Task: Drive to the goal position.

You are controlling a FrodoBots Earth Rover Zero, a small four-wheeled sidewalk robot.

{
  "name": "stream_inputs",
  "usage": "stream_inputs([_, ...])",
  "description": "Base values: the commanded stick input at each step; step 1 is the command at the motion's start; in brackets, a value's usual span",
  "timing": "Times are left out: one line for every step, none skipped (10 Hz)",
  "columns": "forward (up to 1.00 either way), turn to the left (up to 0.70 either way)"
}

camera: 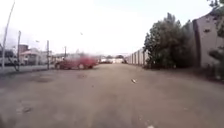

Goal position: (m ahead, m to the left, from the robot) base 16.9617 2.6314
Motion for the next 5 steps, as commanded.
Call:
stream_inputs([0.5, 0.0])
stream_inputs([0.5, 0.0])
stream_inputs([0.5, 0.0])
stream_inputs([0.5, 0.0])
stream_inputs([0.5, 0.0])
